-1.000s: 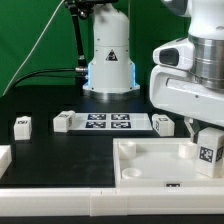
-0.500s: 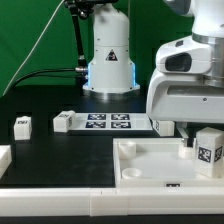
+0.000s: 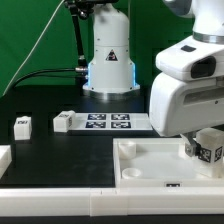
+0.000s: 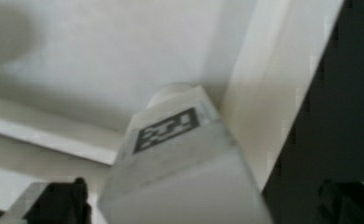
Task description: Assemble one leg
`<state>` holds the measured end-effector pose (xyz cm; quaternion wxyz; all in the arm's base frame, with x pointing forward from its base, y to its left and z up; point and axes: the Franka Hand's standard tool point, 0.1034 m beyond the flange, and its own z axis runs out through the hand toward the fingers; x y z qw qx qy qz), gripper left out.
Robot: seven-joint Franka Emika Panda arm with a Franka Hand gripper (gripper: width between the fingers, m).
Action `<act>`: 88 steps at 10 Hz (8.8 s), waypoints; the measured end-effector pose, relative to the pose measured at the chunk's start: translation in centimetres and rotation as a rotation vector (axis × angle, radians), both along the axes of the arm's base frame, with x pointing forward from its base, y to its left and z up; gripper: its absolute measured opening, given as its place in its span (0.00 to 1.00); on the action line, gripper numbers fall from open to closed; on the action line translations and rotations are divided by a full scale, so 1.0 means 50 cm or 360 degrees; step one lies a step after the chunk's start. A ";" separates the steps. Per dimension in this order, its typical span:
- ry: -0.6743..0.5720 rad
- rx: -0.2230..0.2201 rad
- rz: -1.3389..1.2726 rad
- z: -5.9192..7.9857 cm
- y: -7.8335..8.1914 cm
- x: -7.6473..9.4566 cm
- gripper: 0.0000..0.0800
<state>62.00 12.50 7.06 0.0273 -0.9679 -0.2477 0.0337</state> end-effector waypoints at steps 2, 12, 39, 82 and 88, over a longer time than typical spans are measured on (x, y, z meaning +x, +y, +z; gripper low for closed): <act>0.0000 0.0004 0.0052 -0.002 -0.002 0.000 0.81; 0.0022 -0.0039 -0.0501 -0.003 -0.004 0.000 0.36; -0.0017 -0.0051 -0.0049 -0.011 -0.007 -0.002 0.36; -0.0042 -0.0097 -0.0603 -0.011 -0.019 0.002 0.36; -0.0027 -0.0209 -0.1670 -0.008 -0.034 0.000 0.37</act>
Offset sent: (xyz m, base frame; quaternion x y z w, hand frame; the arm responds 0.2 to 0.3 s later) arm 0.0000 0.0000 0.0000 0.0000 0.0000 0.0000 1.0000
